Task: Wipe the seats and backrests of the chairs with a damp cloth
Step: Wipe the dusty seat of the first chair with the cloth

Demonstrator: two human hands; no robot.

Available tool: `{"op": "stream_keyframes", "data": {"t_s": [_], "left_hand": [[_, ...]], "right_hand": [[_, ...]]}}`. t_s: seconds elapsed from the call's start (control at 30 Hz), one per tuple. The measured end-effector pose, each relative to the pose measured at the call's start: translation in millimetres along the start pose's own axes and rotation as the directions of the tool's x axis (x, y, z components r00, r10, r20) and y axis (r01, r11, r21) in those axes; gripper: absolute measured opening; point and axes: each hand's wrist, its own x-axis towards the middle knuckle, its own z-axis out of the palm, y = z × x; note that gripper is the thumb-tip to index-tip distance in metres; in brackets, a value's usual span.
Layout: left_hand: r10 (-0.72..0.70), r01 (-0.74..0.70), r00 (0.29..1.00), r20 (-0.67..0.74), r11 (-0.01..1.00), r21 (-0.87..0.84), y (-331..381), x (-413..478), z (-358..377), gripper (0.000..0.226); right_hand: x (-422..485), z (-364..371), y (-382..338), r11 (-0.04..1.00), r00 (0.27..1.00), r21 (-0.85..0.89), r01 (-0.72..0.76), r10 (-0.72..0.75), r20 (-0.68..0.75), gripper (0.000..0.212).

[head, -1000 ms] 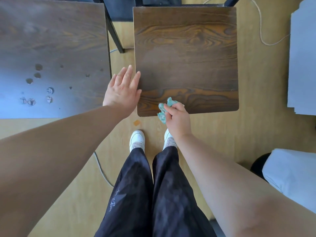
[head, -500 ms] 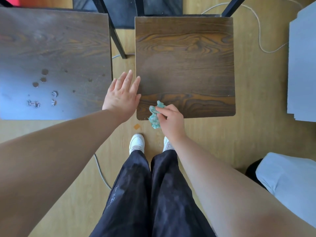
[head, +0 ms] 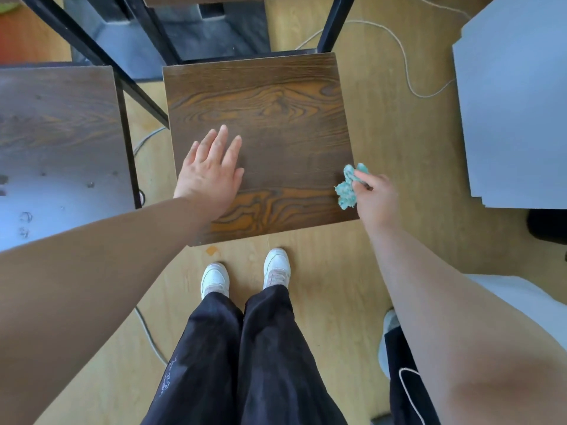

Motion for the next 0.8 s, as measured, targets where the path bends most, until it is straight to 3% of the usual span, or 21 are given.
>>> {"op": "stream_keyframes", "data": {"t_s": [0.37,0.57,0.8], "left_hand": [[-0.046,0.045,0.998,0.051,0.999,0.016,4.3,7.6,11.2,0.059],[-0.068,0.069,0.997,0.041,0.998,-0.001,-13.0,-1.6,13.1,0.059],[-0.126,0.127,0.991,0.035,0.992,-0.025,-46.1,-27.4,25.3,0.058]], "right_hand": [[17.3,25.6,-2.3,0.991,0.992,0.037,-0.126,0.125,0.017,0.030],[7.4,42.5,-19.6,0.998,0.996,-0.058,0.025,-0.021,0.081,0.027],[-7.2,74.7,-55.9,0.992,0.988,-0.076,0.098,-0.088,0.124,0.028]]}}
